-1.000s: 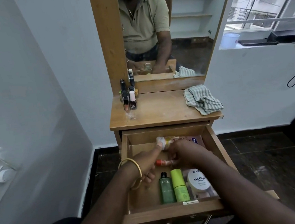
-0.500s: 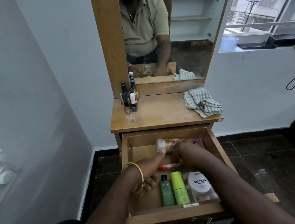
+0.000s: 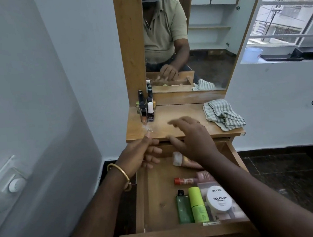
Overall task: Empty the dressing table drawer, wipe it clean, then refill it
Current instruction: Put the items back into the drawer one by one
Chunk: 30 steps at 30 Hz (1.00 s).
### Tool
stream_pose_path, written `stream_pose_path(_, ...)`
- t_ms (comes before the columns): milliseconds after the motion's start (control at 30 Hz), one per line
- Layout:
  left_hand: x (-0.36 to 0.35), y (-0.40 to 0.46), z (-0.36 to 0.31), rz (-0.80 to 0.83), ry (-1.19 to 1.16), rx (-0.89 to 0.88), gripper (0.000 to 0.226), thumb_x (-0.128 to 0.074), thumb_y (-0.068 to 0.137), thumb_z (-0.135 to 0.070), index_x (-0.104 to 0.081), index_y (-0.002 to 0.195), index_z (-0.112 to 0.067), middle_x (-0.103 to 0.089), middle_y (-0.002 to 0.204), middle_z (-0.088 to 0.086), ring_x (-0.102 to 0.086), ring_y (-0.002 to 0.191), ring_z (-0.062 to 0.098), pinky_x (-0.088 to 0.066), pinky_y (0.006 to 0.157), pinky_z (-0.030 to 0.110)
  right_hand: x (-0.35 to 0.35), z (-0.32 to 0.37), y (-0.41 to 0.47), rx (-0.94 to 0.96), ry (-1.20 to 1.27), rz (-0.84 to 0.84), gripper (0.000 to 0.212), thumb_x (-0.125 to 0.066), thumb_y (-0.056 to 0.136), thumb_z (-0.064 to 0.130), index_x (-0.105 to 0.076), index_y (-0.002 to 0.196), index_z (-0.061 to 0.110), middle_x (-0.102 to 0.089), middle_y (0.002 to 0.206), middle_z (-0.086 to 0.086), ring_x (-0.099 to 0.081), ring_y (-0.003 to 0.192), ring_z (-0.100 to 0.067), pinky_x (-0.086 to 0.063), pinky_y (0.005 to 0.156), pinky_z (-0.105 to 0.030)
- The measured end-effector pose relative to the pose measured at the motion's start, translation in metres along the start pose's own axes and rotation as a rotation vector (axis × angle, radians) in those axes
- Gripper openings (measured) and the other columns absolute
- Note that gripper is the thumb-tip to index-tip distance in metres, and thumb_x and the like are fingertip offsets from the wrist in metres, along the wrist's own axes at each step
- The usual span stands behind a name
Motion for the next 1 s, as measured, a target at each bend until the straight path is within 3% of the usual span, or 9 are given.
stream_pose_path(233, 0.029, -0.01, -0.028, -0.275, 0.044, -0.299, 0.016, -0.059, 0.096, -0.027, -0.072, 0.099, -0.018, -0.074, 0.089, 0.003, -0.065, 0.065, 0.01, -0.052, 0.058, 0.019, -0.007, 0.029, 0.069, 0.016, -0.125, -0.007, 0.066, -0.066, 0.088, 0.027, -0.038, 0.149, 0.028, -0.048, 0.139, -0.001, -0.057, 0.113, -0.025, -0.052, 0.088, -0.042)
stream_pose_path(367, 0.037, -0.016, -0.043, -0.449, 0.343, -0.483, 0.018, -0.064, 0.092, -0.028, -0.07, 0.11, -0.028, -0.068, 0.099, -0.011, -0.061, 0.091, -0.001, -0.048, 0.074, 0.007, -0.021, 0.026, 0.074, 0.036, -0.211, 0.02, 0.061, -0.064, 0.09, 0.027, -0.042, 0.147, 0.028, -0.046, 0.145, -0.004, -0.056, 0.119, -0.028, -0.052, 0.089, -0.043)
stream_pose_path(500, 0.032, -0.011, -0.057, -0.541, 0.657, -0.616, 0.035, -0.063, 0.092, -0.025, -0.063, 0.127, -0.021, -0.059, 0.12, -0.001, -0.054, 0.11, 0.014, -0.044, 0.089, 0.024, -0.018, 0.024, 0.063, 0.076, -0.109, -0.078, 0.045, -0.07, 0.087, 0.034, -0.061, 0.129, 0.025, -0.062, 0.126, -0.001, -0.064, 0.101, -0.024, -0.054, 0.08, -0.037)
stream_pose_path(633, 0.03, 0.004, -0.078, -0.659, 0.919, -0.664, 0.043, -0.062, 0.089, -0.018, -0.059, 0.132, -0.015, -0.056, 0.123, 0.009, -0.054, 0.11, 0.029, -0.046, 0.087, 0.035, -0.009, 0.025, 0.06, 0.089, -0.032, -0.196, 0.023, -0.073, 0.085, 0.032, -0.068, 0.106, 0.023, -0.072, 0.097, 0.002, -0.067, 0.076, -0.02, -0.052, 0.061, -0.032)
stream_pose_path(767, 0.024, 0.019, -0.088, -0.648, 1.084, -0.636, 0.045, -0.063, 0.088, -0.018, -0.059, 0.133, -0.018, -0.056, 0.124, 0.012, -0.055, 0.106, 0.032, -0.052, 0.079, 0.041, -0.007, 0.023, 0.063, 0.082, 0.087, -0.213, 0.018, -0.074, 0.085, 0.026, -0.07, 0.102, 0.02, -0.073, 0.094, 0.004, -0.067, 0.079, -0.016, -0.055, 0.064, -0.035)
stream_pose_path(900, 0.018, 0.029, -0.087, -0.603, 1.245, -0.649, 0.04, -0.069, 0.084, -0.02, -0.066, 0.123, -0.017, -0.06, 0.118, 0.014, -0.058, 0.102, 0.036, -0.053, 0.073, 0.041, -0.005, 0.017, 0.059, 0.073, 0.177, -0.217, 0.029, -0.071, 0.087, 0.023, -0.068, 0.115, 0.017, -0.071, 0.098, 0.001, -0.066, 0.084, -0.013, -0.057, 0.07, -0.037)
stream_pose_path(1000, 0.017, 0.03, -0.086, -0.609, 1.262, -0.664, 0.036, -0.07, 0.083, -0.018, -0.069, 0.119, -0.016, -0.062, 0.118, 0.013, -0.059, 0.102, 0.036, -0.053, 0.075, 0.041, 0.001, 0.016, 0.054, 0.079, 0.252, -0.24, 0.026, -0.07, 0.088, 0.016, -0.069, 0.114, 0.014, -0.071, 0.098, -0.001, -0.066, 0.083, -0.014, -0.058, 0.071, -0.039)
Point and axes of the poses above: each hand's wrist, its own y-axis towards the middle knuckle, its own x-axis out of the back of the hand, z = x × y, the point moved 9 cm from there along y, towards the middle knuckle
